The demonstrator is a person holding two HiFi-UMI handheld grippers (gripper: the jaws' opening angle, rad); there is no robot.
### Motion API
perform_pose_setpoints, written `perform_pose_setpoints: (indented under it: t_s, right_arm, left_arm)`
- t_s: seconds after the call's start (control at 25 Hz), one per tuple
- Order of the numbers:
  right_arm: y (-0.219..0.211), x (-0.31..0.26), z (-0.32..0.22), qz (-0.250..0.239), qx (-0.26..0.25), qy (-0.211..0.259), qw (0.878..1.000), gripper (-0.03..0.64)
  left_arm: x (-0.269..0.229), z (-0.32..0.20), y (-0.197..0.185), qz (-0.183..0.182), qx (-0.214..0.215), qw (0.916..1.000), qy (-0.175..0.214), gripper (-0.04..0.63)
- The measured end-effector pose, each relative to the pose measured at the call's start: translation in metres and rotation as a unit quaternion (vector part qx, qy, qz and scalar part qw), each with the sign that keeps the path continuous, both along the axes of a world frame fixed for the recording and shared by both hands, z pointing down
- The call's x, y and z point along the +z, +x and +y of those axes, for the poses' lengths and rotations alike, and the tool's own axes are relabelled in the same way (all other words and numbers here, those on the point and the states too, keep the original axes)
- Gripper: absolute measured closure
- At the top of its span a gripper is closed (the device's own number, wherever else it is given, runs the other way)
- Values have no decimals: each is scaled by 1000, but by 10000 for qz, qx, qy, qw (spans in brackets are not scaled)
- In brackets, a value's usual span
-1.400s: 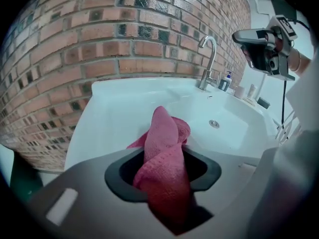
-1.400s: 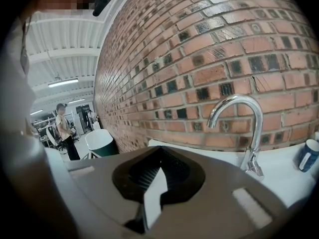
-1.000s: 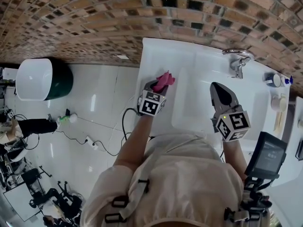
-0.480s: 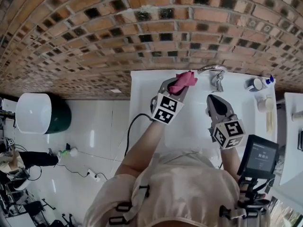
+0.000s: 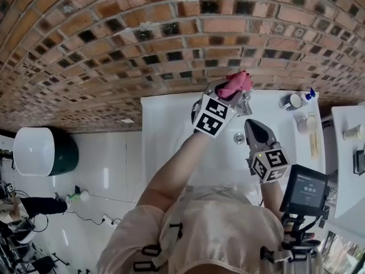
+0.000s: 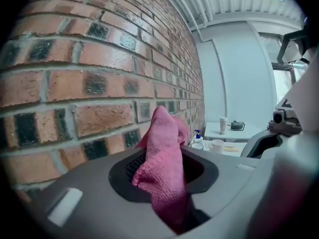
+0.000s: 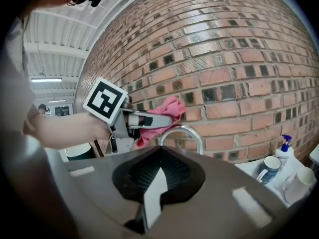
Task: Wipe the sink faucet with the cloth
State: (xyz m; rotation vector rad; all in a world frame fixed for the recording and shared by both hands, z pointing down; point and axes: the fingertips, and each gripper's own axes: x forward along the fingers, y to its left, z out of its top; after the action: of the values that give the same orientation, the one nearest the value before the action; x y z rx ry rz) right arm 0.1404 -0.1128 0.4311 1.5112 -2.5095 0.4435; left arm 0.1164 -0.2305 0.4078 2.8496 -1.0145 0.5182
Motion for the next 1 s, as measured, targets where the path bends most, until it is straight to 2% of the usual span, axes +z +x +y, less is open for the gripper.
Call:
perform_pose_setpoints:
  t_s: [0.12, 0.24, 0.4, 0.56, 0.72, 0.88, 1.0]
  right_arm:
    - [11, 3, -1, -8, 53, -42, 10000, 630]
    - [19, 8, -5, -51, 91, -77, 9999, 630]
    - [21, 11, -11, -98, 83, -97, 9999, 630]
    - [11, 11, -14, -116, -76, -95, 9999, 630]
    - [3, 19, -14, -92, -176, -184, 9996, 630]
    - [-2, 21, -13, -49, -257, -199, 9995, 630]
    - [-3, 22, -10, -26, -285, -196, 9994, 630]
  left_arm:
    - [12, -4, 19, -254, 88, 9996, 64, 466]
    - [15, -8, 19, -491, 85, 9985, 245, 465]
    - [17, -9, 6, -75, -25, 10000, -53, 462]
    - [31, -4, -19, 288, -312, 9985, -352, 460]
    - [70, 1, -46, 224, -648, 9946, -784, 463]
    - [107, 3, -58, 66, -770, 9897, -1209, 466]
    - [96, 4, -65, 163, -894, 9893, -1142, 468]
